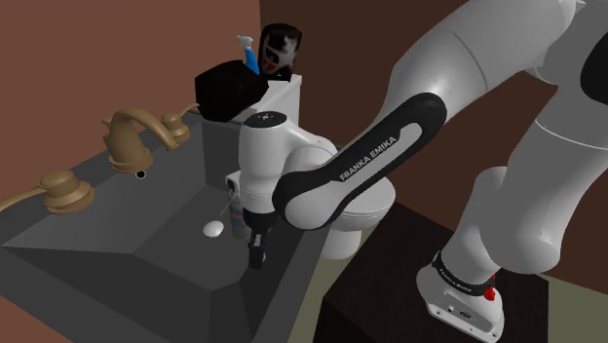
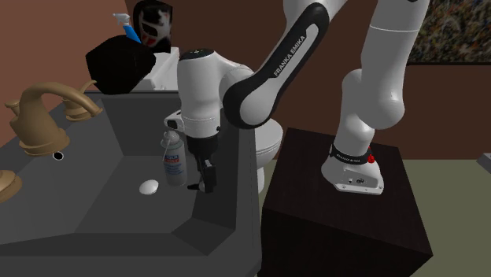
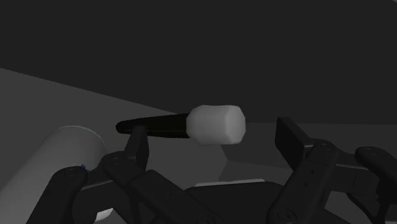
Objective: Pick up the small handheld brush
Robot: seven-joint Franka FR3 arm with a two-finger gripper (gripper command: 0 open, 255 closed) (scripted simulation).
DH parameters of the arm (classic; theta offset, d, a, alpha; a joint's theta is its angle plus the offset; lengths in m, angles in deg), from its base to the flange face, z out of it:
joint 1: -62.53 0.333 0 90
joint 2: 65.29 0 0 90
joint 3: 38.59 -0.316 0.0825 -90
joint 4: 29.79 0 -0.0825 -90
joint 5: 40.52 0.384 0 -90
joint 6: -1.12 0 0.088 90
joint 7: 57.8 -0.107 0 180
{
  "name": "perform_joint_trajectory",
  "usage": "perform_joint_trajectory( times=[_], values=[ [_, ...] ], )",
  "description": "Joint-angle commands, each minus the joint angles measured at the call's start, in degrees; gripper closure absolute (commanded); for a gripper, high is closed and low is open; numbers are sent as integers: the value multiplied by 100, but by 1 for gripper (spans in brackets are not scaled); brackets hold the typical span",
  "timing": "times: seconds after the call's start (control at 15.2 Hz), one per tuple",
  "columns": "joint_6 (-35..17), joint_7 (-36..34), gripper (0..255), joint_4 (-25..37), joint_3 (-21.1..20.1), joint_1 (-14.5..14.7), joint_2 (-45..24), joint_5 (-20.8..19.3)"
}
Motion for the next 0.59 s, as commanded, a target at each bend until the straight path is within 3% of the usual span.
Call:
perform_joint_trajectory(
  times=[0.0, 0.07, 0.53],
  values=[
    [-58, -9, 0, -26, -3, 3, -29, -11],
    [-67, -14, 255, -28, -4, 5, -35, -14],
    [-70, -13, 255, -26, -3, 4, -41, -16]
  ],
)
